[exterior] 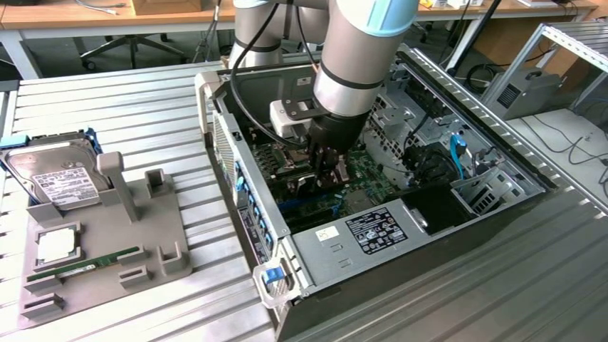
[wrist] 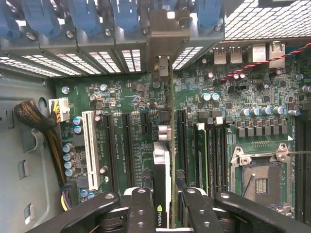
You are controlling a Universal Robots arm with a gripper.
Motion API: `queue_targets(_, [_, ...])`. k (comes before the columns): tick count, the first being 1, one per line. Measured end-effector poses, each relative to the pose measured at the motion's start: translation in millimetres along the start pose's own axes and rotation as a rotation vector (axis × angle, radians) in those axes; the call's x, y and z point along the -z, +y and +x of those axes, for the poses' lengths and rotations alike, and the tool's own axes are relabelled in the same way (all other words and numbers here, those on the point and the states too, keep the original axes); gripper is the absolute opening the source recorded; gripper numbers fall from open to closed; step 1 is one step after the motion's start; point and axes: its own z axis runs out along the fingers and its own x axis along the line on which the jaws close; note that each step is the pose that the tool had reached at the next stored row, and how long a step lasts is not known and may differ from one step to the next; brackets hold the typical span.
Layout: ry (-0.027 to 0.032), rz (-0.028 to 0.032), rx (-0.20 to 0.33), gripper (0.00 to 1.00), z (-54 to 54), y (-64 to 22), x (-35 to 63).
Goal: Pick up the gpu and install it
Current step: 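Insert the gpu into the slot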
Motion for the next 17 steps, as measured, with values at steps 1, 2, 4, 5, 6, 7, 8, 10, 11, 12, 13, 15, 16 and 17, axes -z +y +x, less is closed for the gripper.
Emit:
queue_targets(1, [-0.0001, -0.0001, 0.000, 0.27, 0.0, 0.0, 0.0])
queue_targets(2, [-0.0004, 0.0000, 0.001, 0.27, 0.0, 0.0, -0.2])
queue_targets(4, [-0.0003, -0.0005, 0.009, 0.27, 0.0, 0.1, -0.3])
queue_targets(5, [-0.0003, -0.0007, 0.014, 0.27, 0.0, 0.0, -0.3])
queue_targets(6, [-0.0004, -0.0008, 0.016, 0.27, 0.0, 0.0, -0.3])
queue_targets(7, [-0.0004, -0.0009, 0.017, 0.27, 0.0, 0.0, -0.3])
queue_targets(8, [-0.0004, -0.0009, 0.017, 0.27, 0.0, 0.0, -0.3])
queue_targets(10, [-0.0006, -0.0008, 0.017, 0.27, 0.0, 0.0, -0.5])
queue_targets(11, [-0.0010, -0.0007, 0.017, 0.27, 0.0, 0.0, -1.2])
queue_targets(12, [-0.0008, -0.0008, 0.017, 0.27, 0.1, 0.0, -1.8])
queue_targets(13, [-0.0004, -0.0009, 0.017, 0.27, 0.1, 0.0, -2.2])
queue_targets(15, [-0.0002, -0.0010, 0.017, 0.27, 0.2, 0.1, -2.5])
queue_targets(16, [-0.0019, -0.0011, 0.019, 0.27, 0.2, 0.1, -2.6])
queue_targets(17, [-0.0028, -0.0011, 0.020, 0.27, 0.1, 0.1, -2.7])
